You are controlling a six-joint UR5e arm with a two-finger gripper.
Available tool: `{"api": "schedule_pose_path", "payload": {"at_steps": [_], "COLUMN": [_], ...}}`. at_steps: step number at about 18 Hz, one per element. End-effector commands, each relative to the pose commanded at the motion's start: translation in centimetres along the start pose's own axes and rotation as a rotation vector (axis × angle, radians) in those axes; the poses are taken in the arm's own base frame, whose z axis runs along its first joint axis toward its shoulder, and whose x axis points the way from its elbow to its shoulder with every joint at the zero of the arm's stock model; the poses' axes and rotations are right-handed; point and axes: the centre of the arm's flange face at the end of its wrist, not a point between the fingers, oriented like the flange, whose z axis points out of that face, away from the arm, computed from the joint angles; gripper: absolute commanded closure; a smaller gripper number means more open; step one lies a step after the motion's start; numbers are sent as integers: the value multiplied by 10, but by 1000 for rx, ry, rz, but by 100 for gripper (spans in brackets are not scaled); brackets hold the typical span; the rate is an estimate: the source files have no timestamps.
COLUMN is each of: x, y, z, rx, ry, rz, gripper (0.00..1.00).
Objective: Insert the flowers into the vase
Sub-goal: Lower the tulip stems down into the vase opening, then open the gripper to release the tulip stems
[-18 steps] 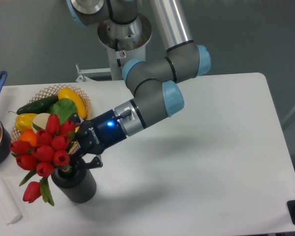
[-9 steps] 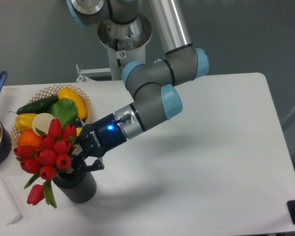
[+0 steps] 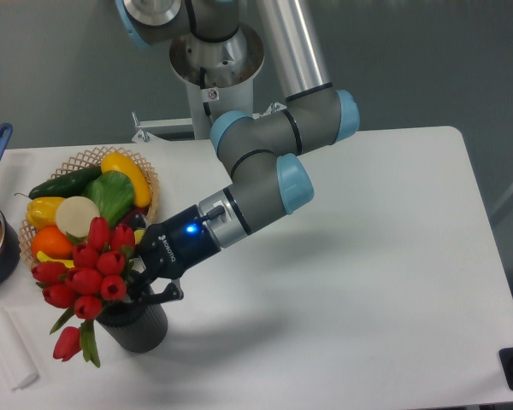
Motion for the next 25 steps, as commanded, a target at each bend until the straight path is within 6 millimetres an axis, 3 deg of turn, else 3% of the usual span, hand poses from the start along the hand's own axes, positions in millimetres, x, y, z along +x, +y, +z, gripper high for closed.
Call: {"api": "schedule_pose_path", "payload": {"at_steps": [1,4,7,14,20,23,25], "x": [0,-1,0,5,1,-4,-10], "y": [1,4,8,20,15,-1,-20], "z": [0,1,2,-1,-24,-56,-94], "rx": [-6,-8,-10,-50,-136,-266,-302], "ry": [-2,-1,0,-14,-84,-188,-274], "rz": [3,34,34,26,48,92,116], "gripper": [41,14,2,0,0,0,0]}}
